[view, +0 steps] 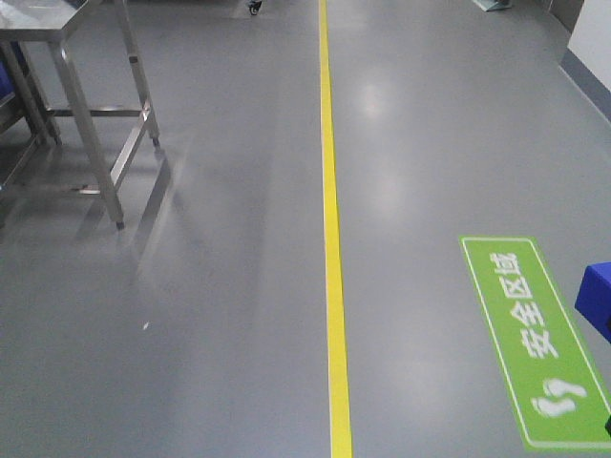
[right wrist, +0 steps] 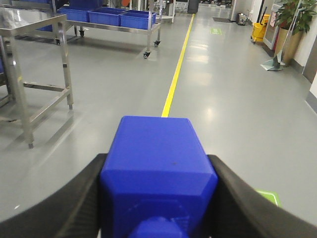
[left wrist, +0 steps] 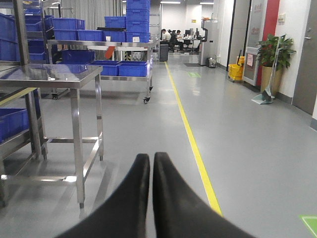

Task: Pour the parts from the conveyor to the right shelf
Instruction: 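Drive along the yellow floor line toward the bin shelves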

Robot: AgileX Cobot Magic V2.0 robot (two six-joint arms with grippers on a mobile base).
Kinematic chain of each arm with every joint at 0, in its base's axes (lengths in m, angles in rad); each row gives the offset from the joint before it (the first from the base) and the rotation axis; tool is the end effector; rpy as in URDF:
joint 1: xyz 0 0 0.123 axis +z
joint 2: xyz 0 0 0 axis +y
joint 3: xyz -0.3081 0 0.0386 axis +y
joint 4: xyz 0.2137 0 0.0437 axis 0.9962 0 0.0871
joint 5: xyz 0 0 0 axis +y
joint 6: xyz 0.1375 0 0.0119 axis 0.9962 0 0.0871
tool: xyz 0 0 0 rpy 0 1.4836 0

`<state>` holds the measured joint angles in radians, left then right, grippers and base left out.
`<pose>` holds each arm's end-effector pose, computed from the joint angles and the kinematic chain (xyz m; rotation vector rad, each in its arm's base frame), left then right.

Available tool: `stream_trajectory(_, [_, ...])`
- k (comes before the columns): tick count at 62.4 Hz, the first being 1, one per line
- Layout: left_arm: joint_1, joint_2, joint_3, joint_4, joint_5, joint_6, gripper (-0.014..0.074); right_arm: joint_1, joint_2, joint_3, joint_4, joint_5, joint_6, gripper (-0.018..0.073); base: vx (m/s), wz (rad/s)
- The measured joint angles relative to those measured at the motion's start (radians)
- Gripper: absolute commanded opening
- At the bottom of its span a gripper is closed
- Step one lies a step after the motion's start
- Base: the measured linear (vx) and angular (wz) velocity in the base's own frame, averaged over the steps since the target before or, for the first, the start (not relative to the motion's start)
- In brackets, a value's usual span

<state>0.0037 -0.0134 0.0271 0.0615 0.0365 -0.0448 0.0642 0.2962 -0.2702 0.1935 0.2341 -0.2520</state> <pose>0.0436 0.0005 0.2032 0.0082 1.5337 0.0179 0.0667 0.0105 0.2647 -0.1438 1.7335 0.0392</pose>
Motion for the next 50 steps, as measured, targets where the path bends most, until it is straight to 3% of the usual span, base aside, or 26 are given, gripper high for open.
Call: stream_trajectory(50, [0.000, 0.000, 0.000, 0.000, 0.000, 0.000, -0.0006, 0.000, 0.000, 0.000, 0.000, 0.000, 0.000, -0.0005, 0.80, 0.00])
